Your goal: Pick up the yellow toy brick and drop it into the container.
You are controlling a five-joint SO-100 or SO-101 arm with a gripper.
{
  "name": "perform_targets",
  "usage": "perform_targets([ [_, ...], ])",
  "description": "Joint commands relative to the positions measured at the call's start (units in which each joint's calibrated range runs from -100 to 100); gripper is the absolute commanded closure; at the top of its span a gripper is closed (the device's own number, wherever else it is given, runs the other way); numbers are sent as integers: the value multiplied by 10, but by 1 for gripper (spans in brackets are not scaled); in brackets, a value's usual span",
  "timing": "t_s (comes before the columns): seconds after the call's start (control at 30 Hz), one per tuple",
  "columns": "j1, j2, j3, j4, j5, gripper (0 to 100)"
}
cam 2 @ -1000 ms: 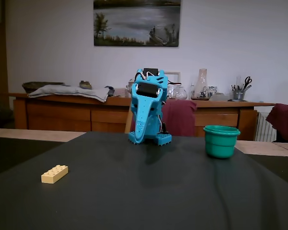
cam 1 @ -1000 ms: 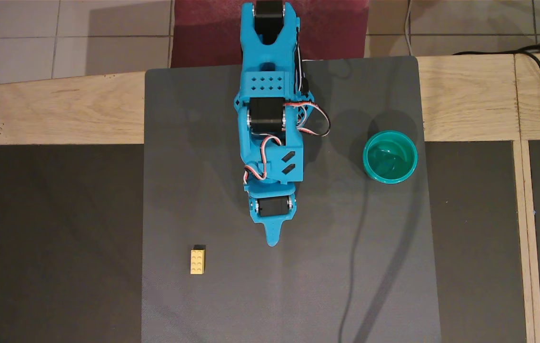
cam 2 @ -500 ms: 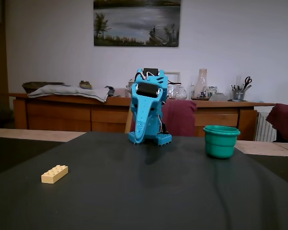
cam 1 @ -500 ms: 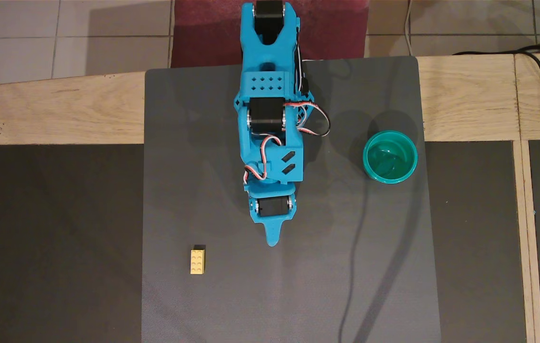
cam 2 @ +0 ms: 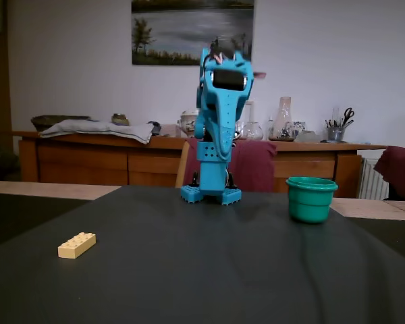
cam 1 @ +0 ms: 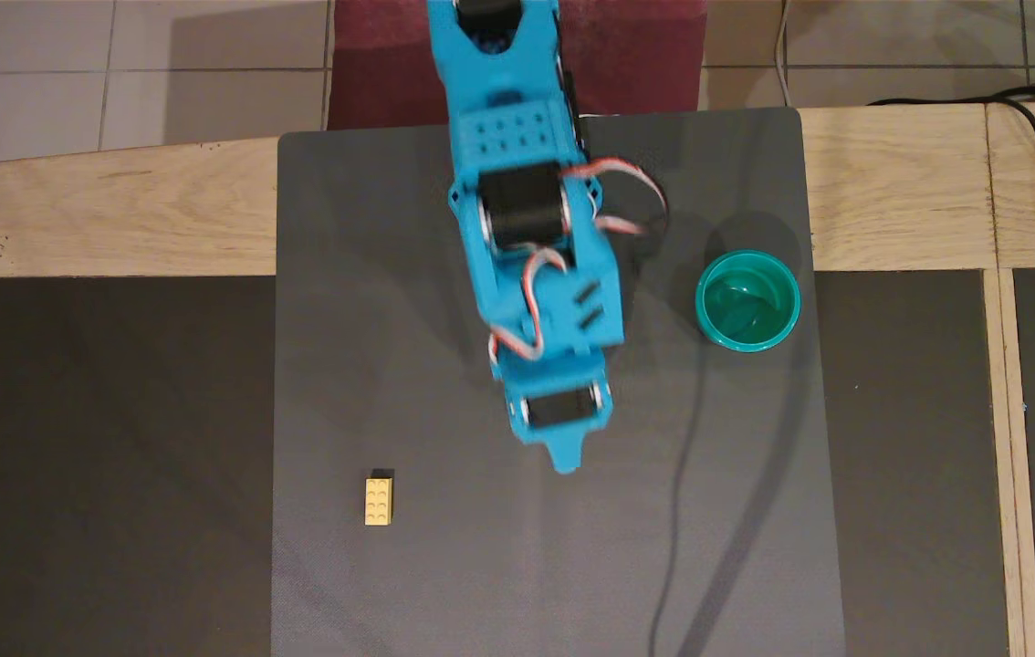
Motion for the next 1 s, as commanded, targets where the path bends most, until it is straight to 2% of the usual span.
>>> perform_targets([
  [0.0, 2, 147, -128, 2, 16, 100],
  [0.27, 75, 370, -311, -3, 90, 100],
  [0.4, 125, 399, -317, -70, 134, 100],
  [0.53, 188, 423, -309, -141, 209, 100],
  [0.63, 222, 446, -309, -147, 254, 100],
  [0.97, 300, 537, -309, -147, 462, 100],
])
